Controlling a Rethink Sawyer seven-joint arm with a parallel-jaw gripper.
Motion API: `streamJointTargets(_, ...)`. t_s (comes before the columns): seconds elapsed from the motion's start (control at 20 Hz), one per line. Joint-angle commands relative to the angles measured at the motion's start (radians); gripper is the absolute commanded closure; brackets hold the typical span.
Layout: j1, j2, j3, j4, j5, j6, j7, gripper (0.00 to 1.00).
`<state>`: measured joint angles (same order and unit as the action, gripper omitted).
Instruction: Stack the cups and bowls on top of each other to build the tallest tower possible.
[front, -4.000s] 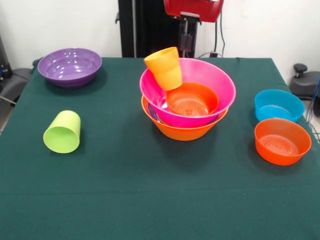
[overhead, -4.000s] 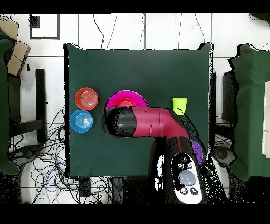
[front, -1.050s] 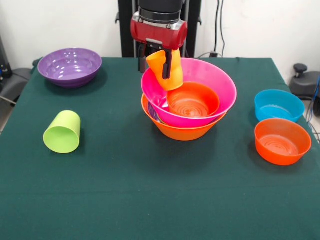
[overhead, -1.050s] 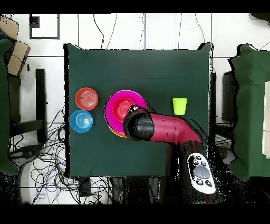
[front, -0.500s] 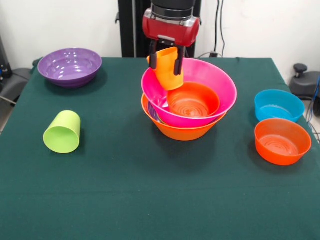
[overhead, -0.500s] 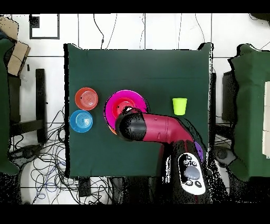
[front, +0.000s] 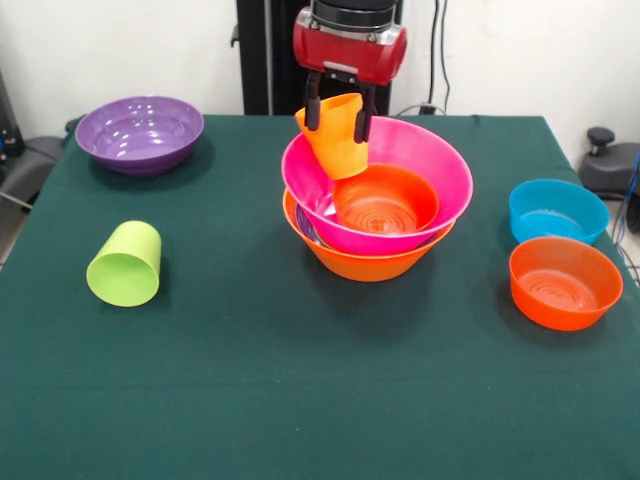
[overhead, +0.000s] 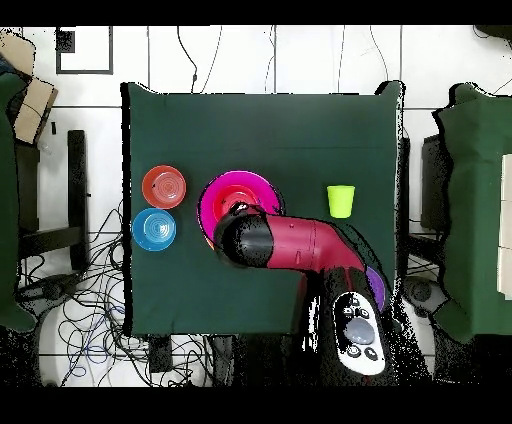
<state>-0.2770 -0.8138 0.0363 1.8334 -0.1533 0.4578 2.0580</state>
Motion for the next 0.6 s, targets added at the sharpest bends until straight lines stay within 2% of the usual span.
streamJointTargets(0.05, 0.019, 0.02, 0.015, -0.008, 0.03, 0.074, 0.106, 0.0)
streamJointTargets(0.25, 0.012, 0.014, 0.016, -0.008, 0.032, 0.086, 0.094, 0.0)
streamJointTargets(0.6, 0.073, -0.112, -0.026, 0.016, 0.068, 0.247, 0.125, 0.0)
